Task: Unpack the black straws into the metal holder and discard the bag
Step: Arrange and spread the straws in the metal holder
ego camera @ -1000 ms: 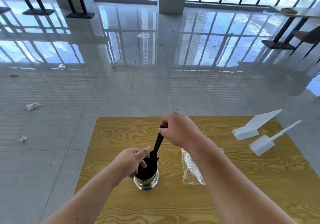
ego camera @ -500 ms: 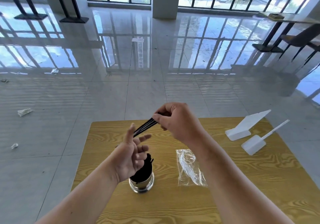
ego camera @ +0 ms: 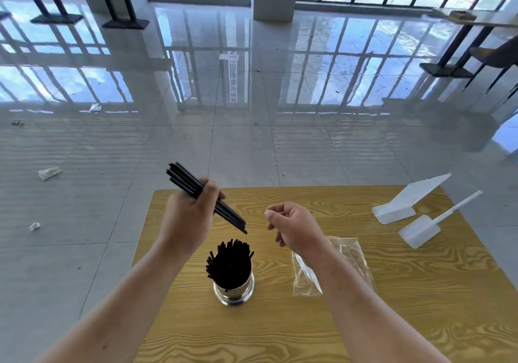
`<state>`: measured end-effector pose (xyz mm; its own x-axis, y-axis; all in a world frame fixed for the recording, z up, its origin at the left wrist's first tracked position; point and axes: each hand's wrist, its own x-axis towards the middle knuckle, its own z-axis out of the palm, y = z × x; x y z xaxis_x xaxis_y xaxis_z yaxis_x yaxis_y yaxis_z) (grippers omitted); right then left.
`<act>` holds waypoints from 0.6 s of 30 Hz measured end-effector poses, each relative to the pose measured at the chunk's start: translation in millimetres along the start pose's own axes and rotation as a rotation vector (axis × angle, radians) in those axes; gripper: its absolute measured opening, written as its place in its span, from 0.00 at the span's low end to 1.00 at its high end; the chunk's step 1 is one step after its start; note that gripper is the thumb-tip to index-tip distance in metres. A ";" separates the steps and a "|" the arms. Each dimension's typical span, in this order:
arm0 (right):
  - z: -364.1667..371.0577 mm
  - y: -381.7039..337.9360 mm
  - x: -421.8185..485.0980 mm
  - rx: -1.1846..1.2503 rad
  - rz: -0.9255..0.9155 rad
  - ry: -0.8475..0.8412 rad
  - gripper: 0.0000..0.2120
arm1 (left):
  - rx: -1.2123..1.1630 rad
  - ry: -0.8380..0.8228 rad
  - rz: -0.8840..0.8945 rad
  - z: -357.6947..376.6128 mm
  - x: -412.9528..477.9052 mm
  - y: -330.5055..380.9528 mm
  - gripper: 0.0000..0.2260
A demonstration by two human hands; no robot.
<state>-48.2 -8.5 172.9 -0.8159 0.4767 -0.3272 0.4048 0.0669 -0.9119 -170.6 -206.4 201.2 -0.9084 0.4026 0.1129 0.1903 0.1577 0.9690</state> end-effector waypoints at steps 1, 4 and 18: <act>1.4 4.6 0.5 -0.011 0.011 -0.008 0.05 | 0.103 -0.021 0.007 4.6 -7.6 -8.6 0.18; 9.3 17.9 -0.5 -0.030 0.051 -0.070 0.05 | 0.447 -0.216 -0.112 14.2 -33.3 -42.5 0.23; 56.7 44.1 8.3 -0.579 0.015 -0.158 0.24 | 0.736 -0.405 -0.314 2.9 -50.5 -80.9 0.13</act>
<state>-60.5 -51.2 115.9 -0.8419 0.3481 -0.4125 0.5397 0.5492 -0.6380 -139.0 -236.9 116.5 -0.7843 0.5090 -0.3547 0.2724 0.7963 0.5401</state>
